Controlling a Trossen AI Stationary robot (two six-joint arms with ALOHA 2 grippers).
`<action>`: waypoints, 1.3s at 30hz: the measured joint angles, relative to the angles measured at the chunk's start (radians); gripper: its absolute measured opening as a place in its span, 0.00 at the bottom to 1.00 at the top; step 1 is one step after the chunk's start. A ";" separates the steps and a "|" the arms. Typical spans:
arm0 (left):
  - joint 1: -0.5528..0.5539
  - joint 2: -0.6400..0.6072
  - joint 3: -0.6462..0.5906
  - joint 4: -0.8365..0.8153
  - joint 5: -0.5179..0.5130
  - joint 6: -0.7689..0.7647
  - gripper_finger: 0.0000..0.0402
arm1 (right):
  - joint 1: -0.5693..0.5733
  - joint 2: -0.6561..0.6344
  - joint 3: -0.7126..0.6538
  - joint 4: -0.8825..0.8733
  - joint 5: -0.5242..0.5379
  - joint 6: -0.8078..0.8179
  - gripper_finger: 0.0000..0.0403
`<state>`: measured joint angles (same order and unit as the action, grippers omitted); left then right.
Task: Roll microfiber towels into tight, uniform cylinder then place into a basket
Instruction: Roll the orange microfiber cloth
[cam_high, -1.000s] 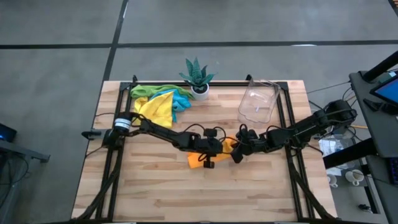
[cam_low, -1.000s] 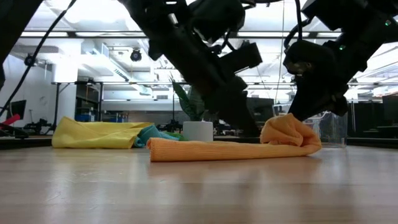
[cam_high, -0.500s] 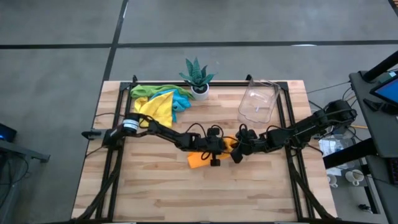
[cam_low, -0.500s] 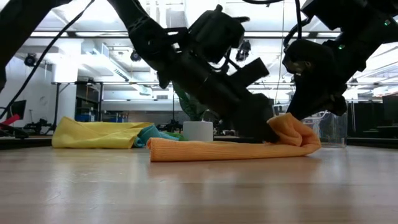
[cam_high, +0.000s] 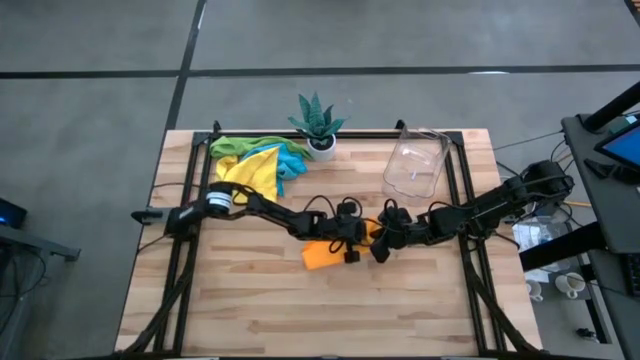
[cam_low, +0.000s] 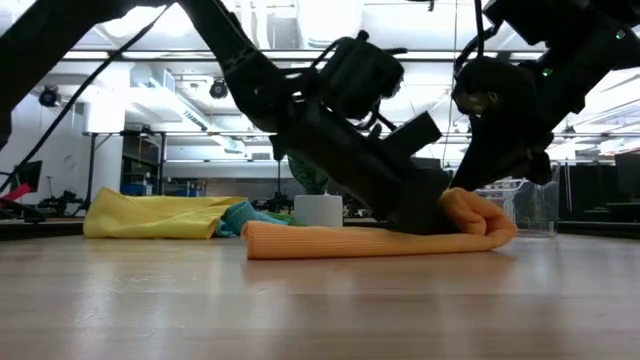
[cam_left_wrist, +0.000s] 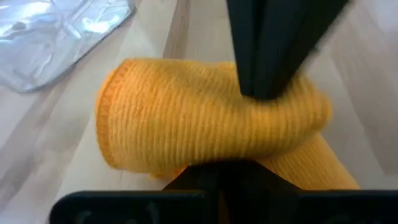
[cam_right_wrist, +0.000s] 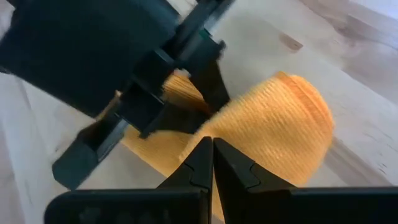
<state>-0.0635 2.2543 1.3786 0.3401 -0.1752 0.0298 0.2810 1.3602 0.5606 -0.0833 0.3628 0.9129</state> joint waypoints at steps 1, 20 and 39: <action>-0.001 0.004 0.005 -0.001 0.003 -0.001 0.00 | 0.000 0.000 0.000 0.001 -0.001 -0.006 0.02; -0.015 -0.010 0.023 -0.053 0.035 0.002 0.00 | 0.000 0.032 -0.006 0.014 -0.047 -0.042 0.02; -0.015 -0.057 0.023 -0.182 0.030 0.037 0.00 | 0.003 0.119 -0.005 0.121 -0.154 -0.106 0.02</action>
<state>-0.0784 2.1972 1.4020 0.1577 -0.1448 0.0670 0.2836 1.4796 0.5552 0.0380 0.2085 0.8070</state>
